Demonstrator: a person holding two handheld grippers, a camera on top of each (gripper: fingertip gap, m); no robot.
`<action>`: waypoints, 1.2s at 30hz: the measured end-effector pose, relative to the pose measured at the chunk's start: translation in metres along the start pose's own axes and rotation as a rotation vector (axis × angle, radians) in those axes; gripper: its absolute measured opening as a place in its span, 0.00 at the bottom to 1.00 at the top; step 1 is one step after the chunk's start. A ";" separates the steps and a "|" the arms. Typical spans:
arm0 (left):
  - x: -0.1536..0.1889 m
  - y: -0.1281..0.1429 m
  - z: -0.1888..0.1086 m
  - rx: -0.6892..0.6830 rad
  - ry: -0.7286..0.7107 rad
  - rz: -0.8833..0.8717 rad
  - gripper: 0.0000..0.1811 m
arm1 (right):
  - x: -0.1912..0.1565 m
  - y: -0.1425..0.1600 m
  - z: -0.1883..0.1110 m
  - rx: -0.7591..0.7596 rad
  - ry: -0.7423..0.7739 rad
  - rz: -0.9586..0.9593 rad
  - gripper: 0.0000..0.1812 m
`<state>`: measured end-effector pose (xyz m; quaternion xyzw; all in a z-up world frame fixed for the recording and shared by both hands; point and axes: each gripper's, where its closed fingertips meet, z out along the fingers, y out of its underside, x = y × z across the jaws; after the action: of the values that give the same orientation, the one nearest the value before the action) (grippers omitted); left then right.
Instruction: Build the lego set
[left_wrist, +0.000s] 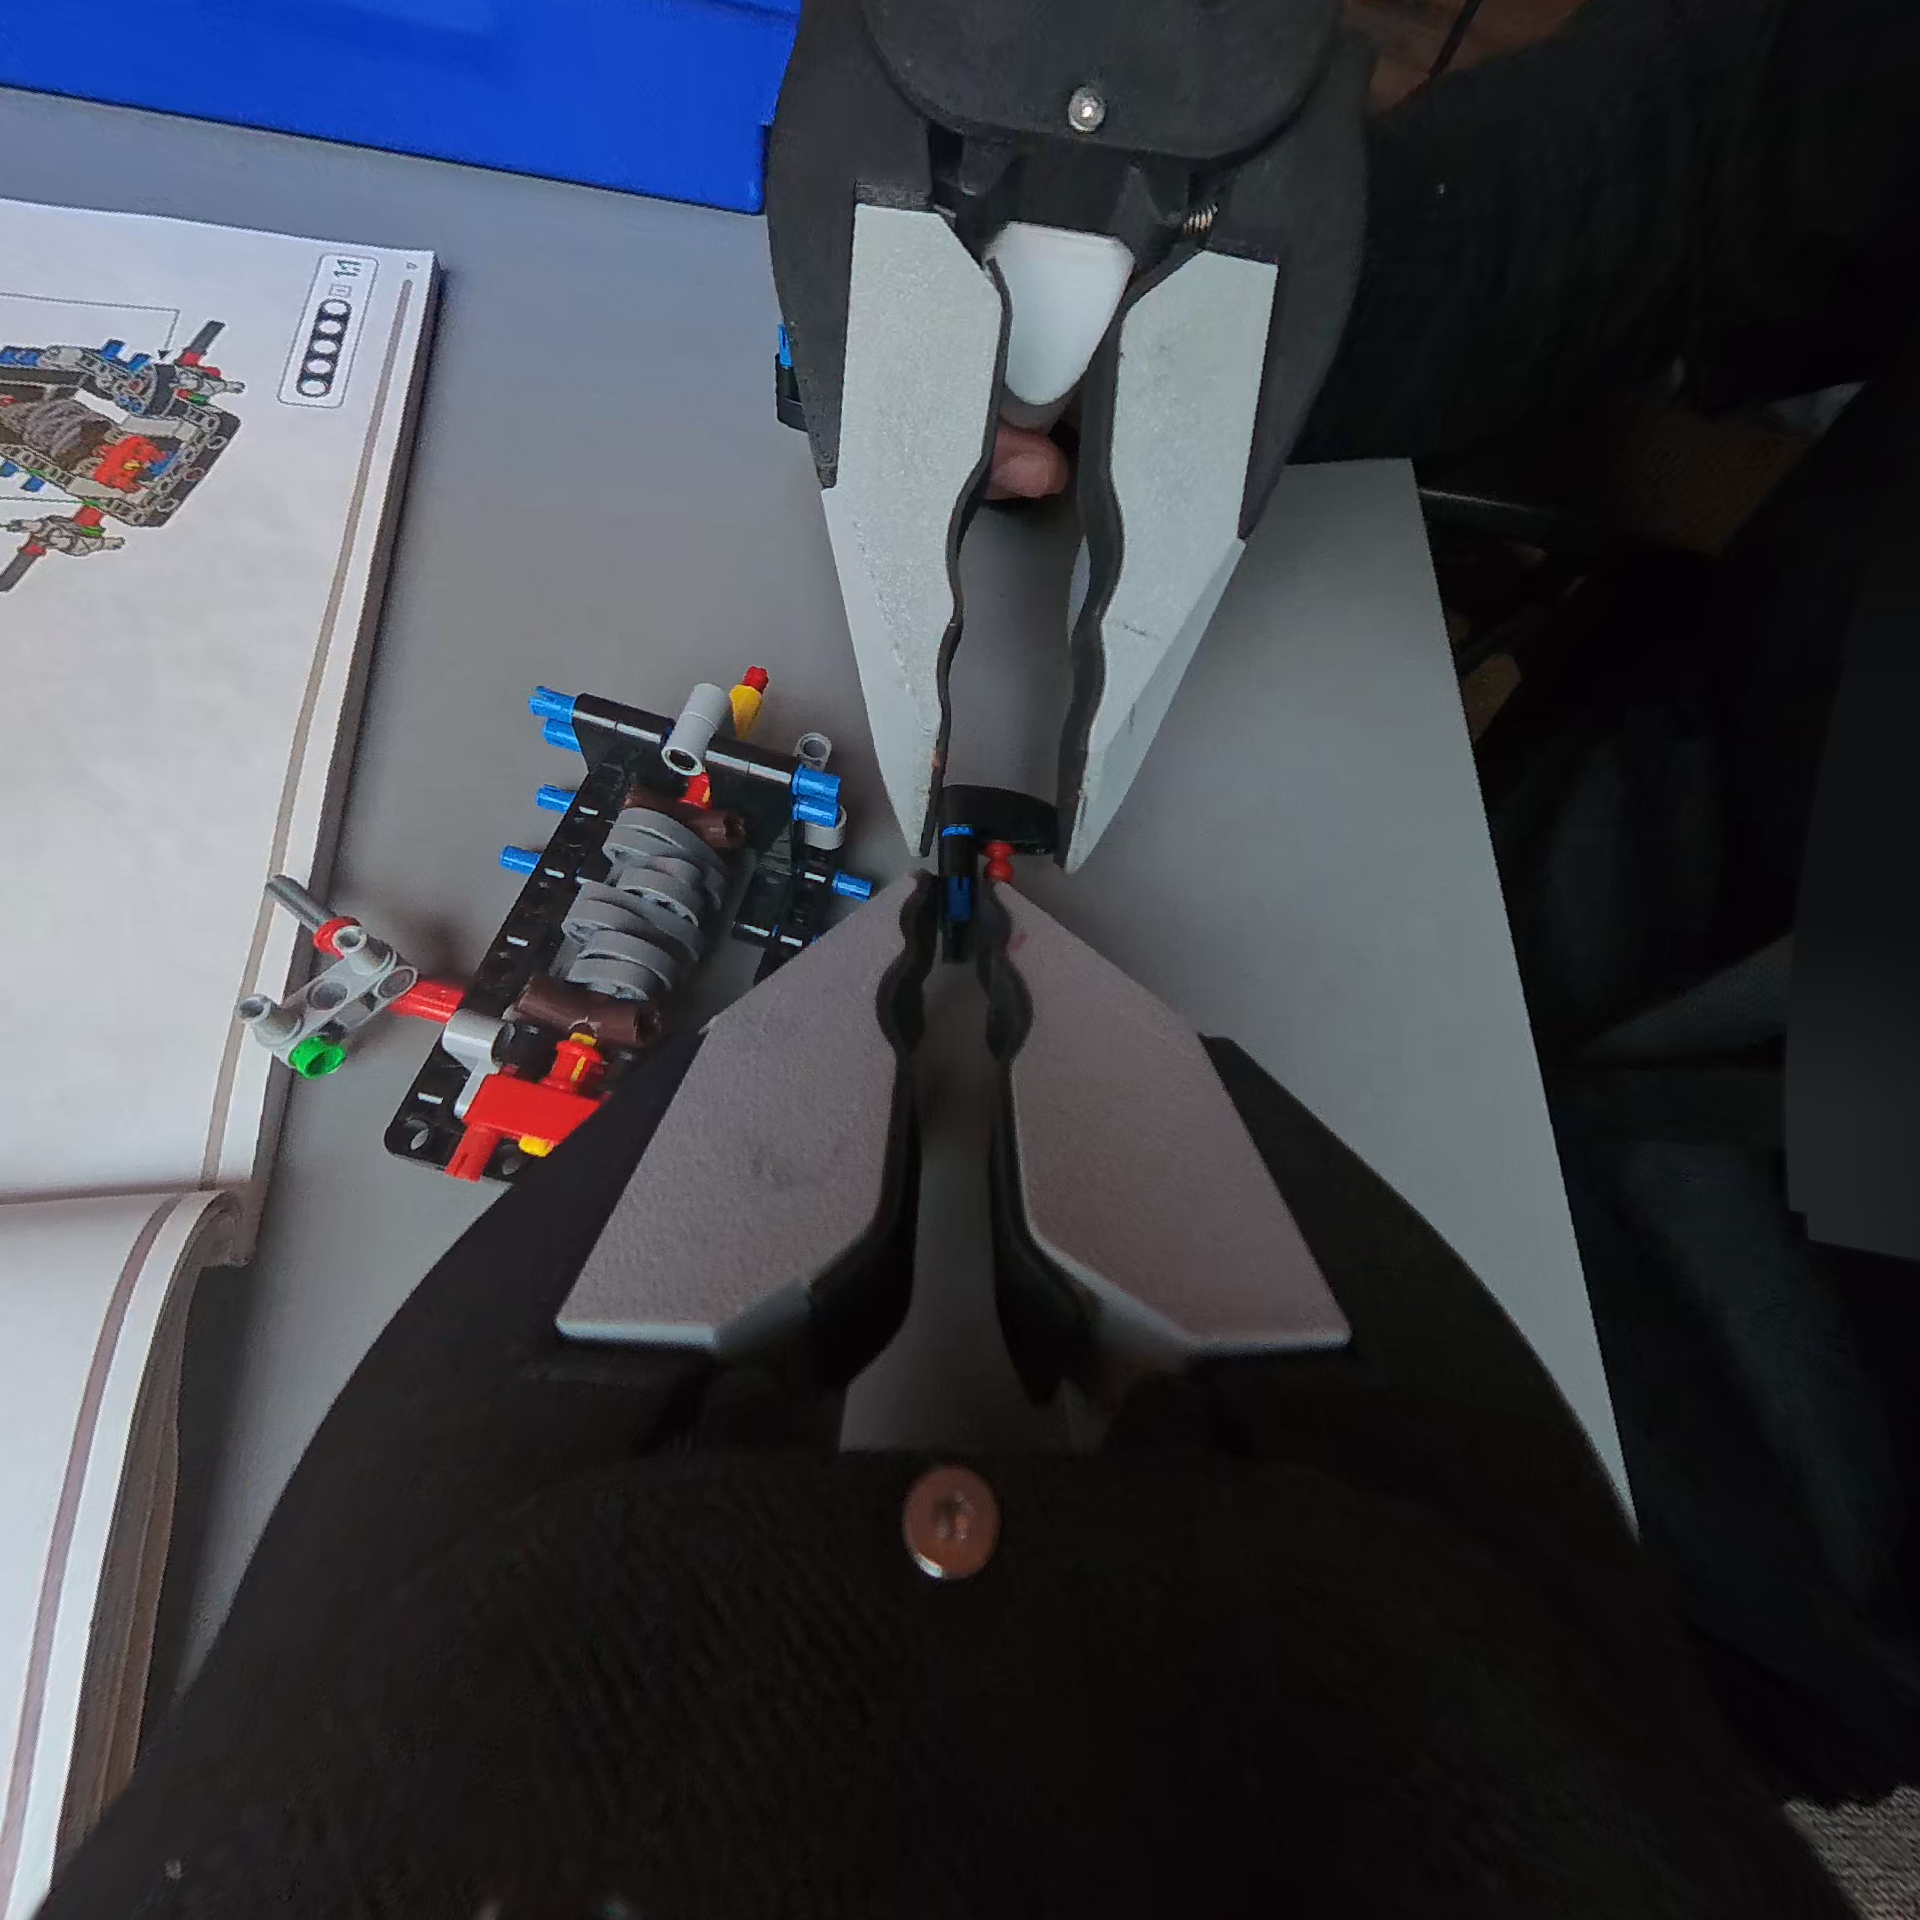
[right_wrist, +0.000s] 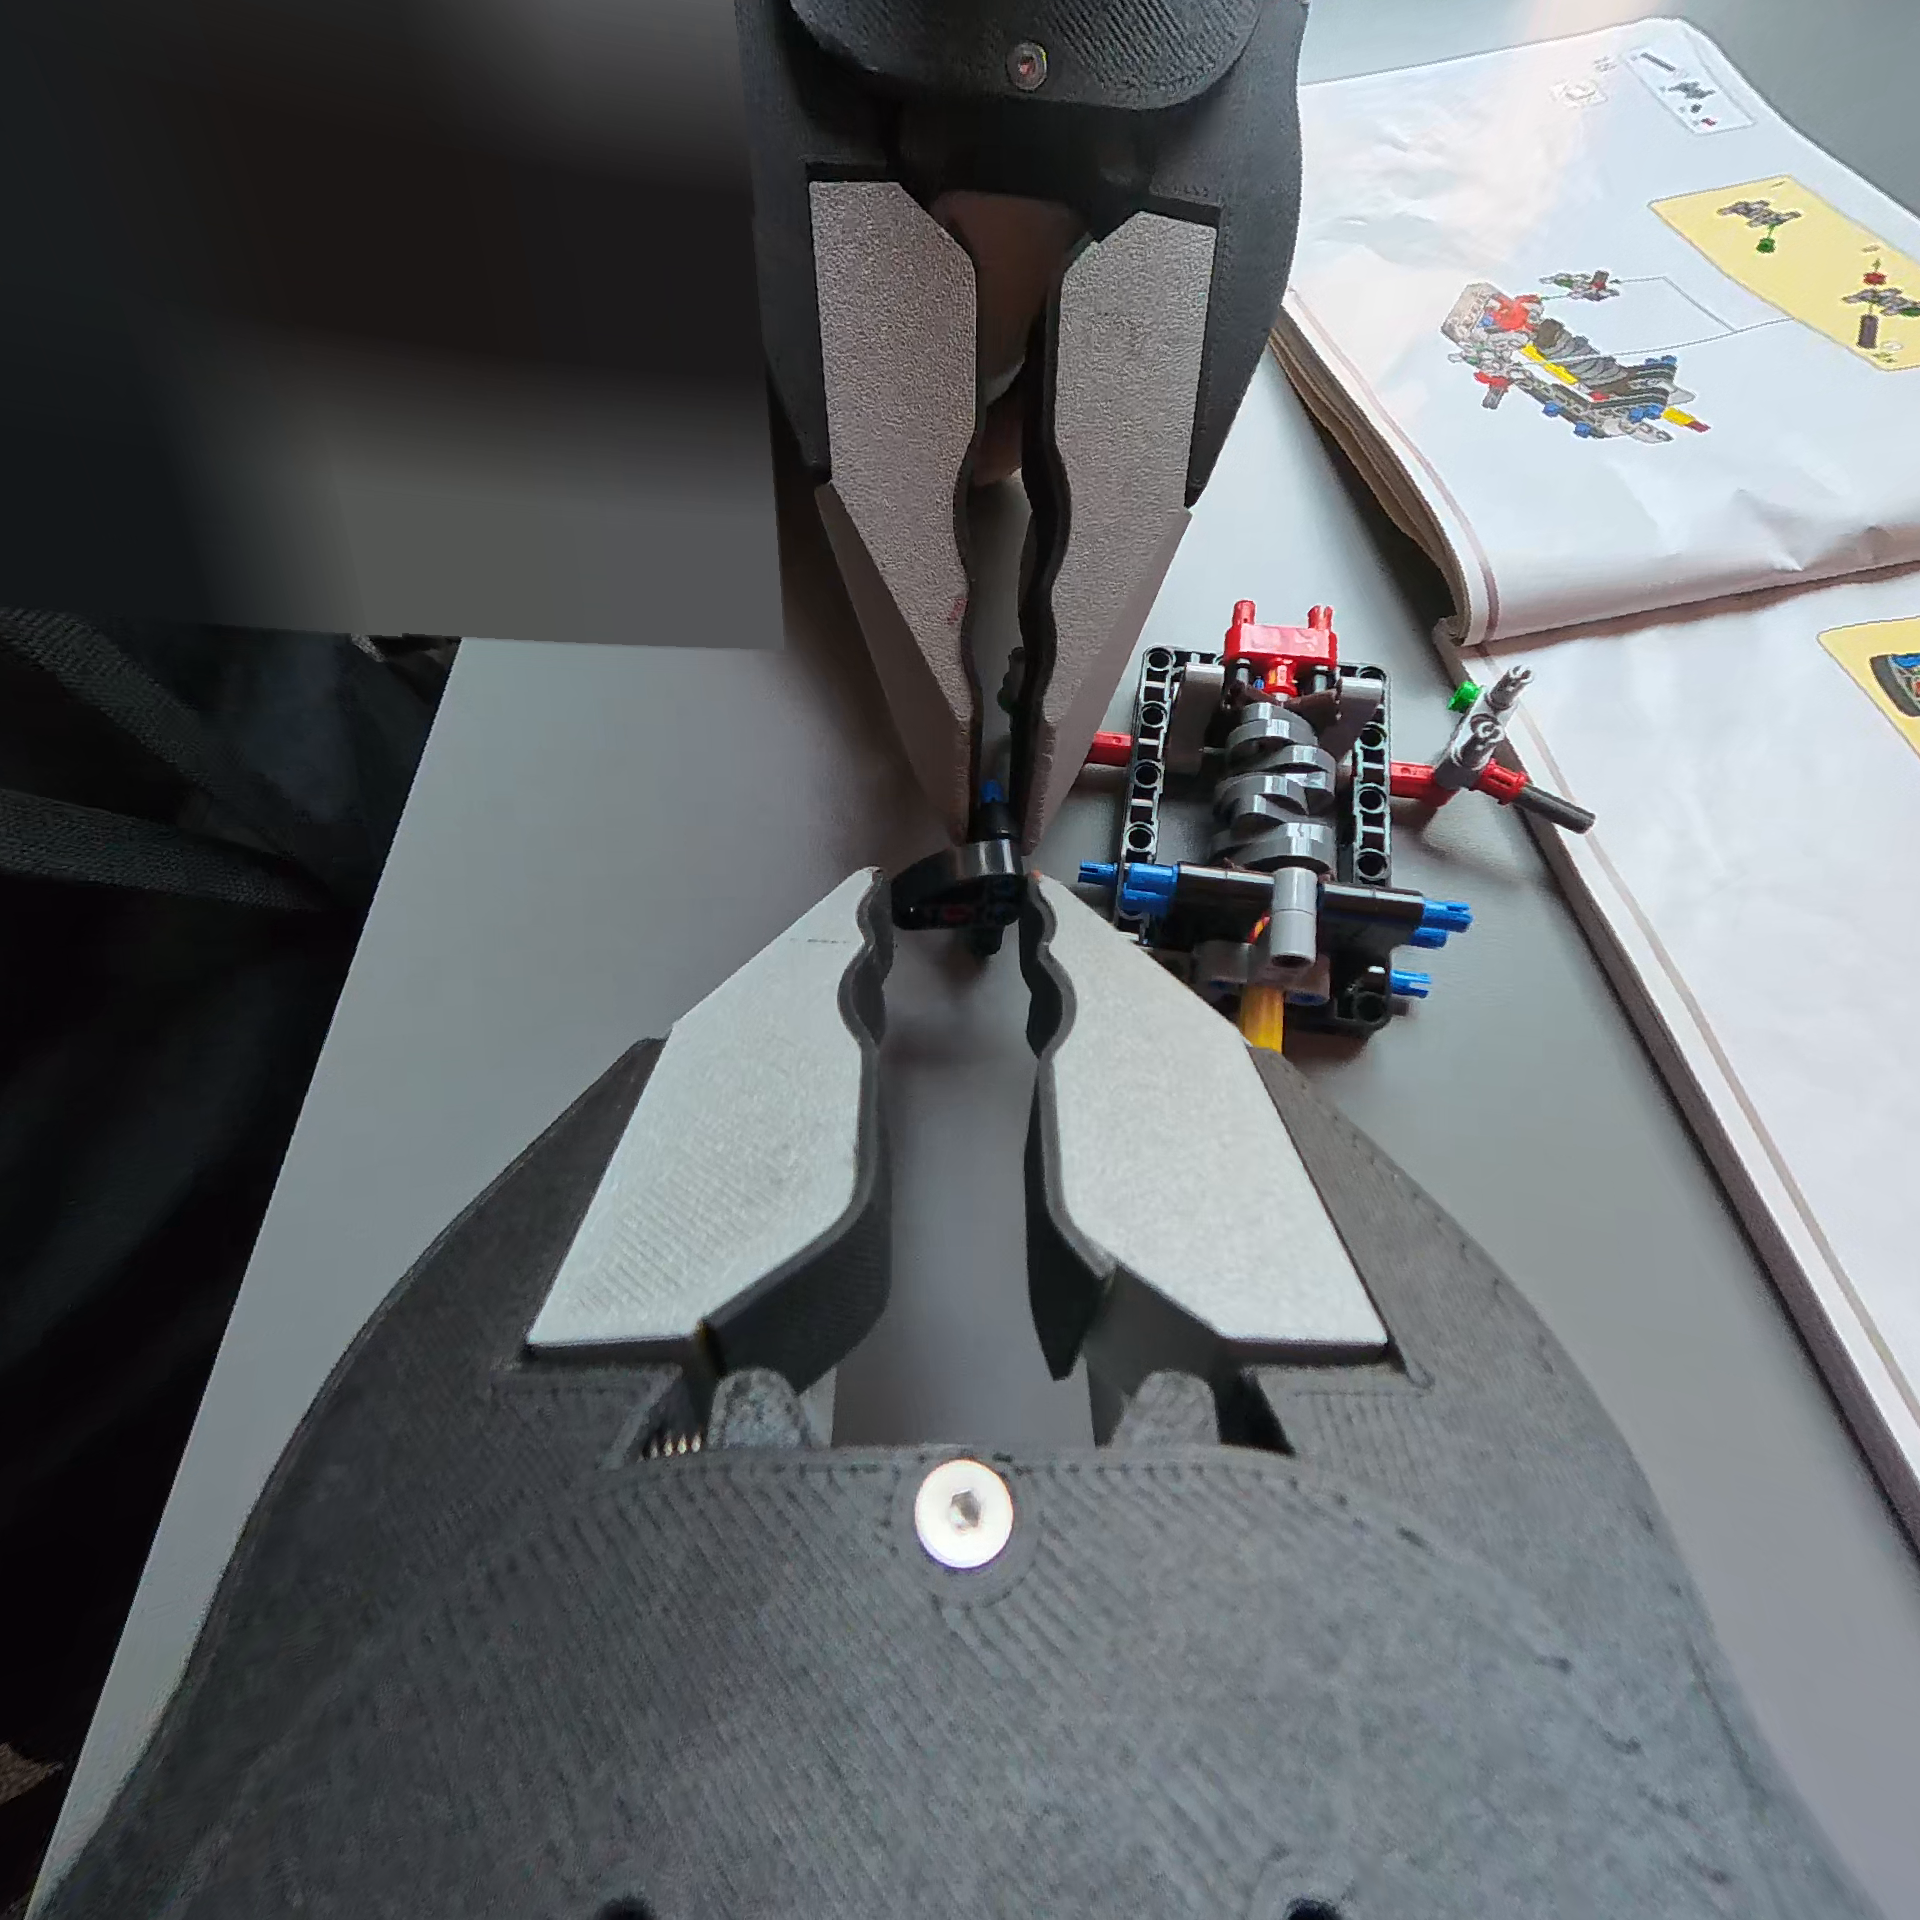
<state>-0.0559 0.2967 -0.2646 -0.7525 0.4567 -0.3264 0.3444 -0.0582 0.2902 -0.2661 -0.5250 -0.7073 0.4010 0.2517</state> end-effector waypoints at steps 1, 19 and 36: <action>0.000 0.000 0.000 0.001 0.000 -0.004 0.01 | 0.000 0.000 0.000 0.001 0.002 -0.002 0.12; 0.000 -0.001 0.001 -0.002 -0.016 0.007 0.01 | -0.001 0.001 0.000 -0.014 0.002 0.000 0.12; -0.001 -0.003 0.003 0.005 -0.020 -0.011 0.01 | 0.001 0.003 0.000 -0.022 -0.011 0.032 0.12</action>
<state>-0.0529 0.2990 -0.2640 -0.7575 0.4481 -0.3218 0.3492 -0.0568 0.2911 -0.2682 -0.5366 -0.7047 0.3999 0.2356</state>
